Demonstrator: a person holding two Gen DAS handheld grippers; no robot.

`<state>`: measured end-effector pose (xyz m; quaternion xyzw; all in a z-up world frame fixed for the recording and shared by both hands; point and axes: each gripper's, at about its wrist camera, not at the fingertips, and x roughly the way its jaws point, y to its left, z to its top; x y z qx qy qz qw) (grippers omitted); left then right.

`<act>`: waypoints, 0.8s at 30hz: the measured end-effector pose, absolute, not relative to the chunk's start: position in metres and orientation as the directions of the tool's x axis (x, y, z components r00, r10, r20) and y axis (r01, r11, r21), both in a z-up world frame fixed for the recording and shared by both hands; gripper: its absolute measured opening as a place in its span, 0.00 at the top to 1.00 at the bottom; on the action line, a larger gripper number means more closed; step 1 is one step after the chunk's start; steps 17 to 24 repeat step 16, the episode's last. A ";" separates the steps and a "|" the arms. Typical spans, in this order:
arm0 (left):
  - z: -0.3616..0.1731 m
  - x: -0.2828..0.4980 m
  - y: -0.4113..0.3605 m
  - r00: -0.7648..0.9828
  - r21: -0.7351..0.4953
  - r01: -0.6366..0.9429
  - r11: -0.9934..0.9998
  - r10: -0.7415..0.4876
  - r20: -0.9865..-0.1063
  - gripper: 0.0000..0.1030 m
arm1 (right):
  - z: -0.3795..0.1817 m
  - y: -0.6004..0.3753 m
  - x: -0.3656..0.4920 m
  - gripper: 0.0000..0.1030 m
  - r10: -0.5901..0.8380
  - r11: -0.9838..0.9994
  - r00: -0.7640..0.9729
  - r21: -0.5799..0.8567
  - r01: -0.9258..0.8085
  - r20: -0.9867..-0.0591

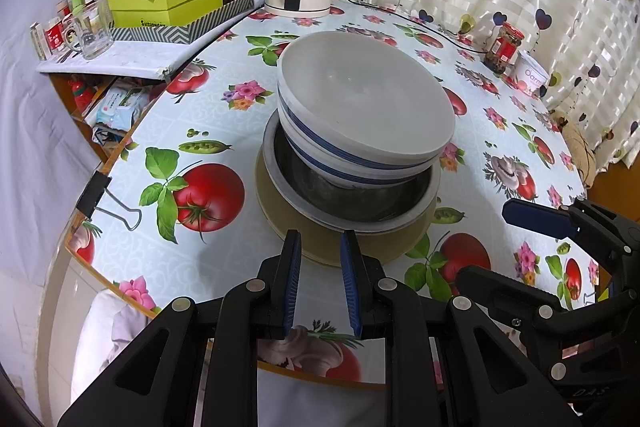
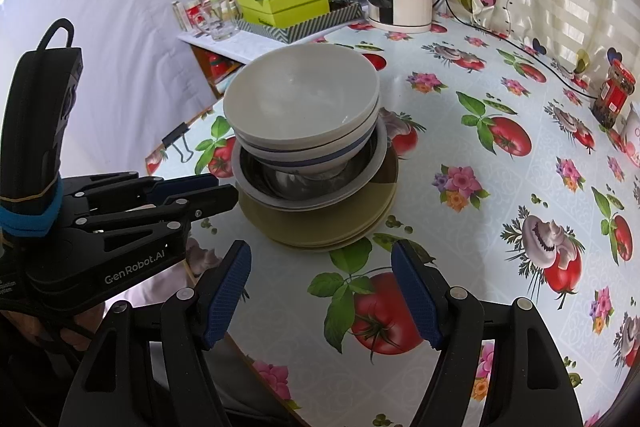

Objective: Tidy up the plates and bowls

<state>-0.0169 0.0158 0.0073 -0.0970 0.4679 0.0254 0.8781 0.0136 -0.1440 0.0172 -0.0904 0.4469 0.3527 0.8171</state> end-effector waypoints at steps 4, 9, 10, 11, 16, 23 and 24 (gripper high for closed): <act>0.007 -0.016 0.016 0.560 -0.147 -0.135 0.980 -0.047 -0.827 0.80 | 0.017 -0.144 0.013 0.29 0.495 0.735 0.352 0.167 -0.657 -0.794; 0.007 -0.016 0.015 0.559 -0.147 -0.135 0.980 -0.047 -0.828 0.80 | 0.018 -0.144 0.014 0.29 0.496 0.735 0.351 0.168 -0.657 -0.794; 0.007 -0.016 0.015 0.560 -0.148 -0.135 0.980 -0.048 -0.827 0.80 | 0.017 -0.144 0.013 0.29 0.496 0.734 0.351 0.168 -0.658 -0.794; 0.007 -0.016 0.016 0.562 -0.149 -0.134 0.980 -0.049 -0.826 0.80 | 0.018 -0.144 0.014 0.29 0.496 0.734 0.350 0.168 -0.658 -0.794; 0.003 -0.017 0.013 0.558 -0.140 -0.136 0.981 -0.041 -0.829 0.80 | 0.018 -0.143 0.012 0.29 0.491 0.737 0.359 0.158 -0.658 -0.793; 0.003 -0.017 0.013 0.558 -0.140 -0.136 0.981 -0.041 -0.829 0.80 | 0.018 -0.143 0.012 0.29 0.491 0.737 0.359 0.158 -0.658 -0.793; 0.003 -0.017 0.013 0.558 -0.140 -0.136 0.981 -0.041 -0.829 0.80 | 0.018 -0.143 0.012 0.29 0.491 0.737 0.359 0.158 -0.658 -0.793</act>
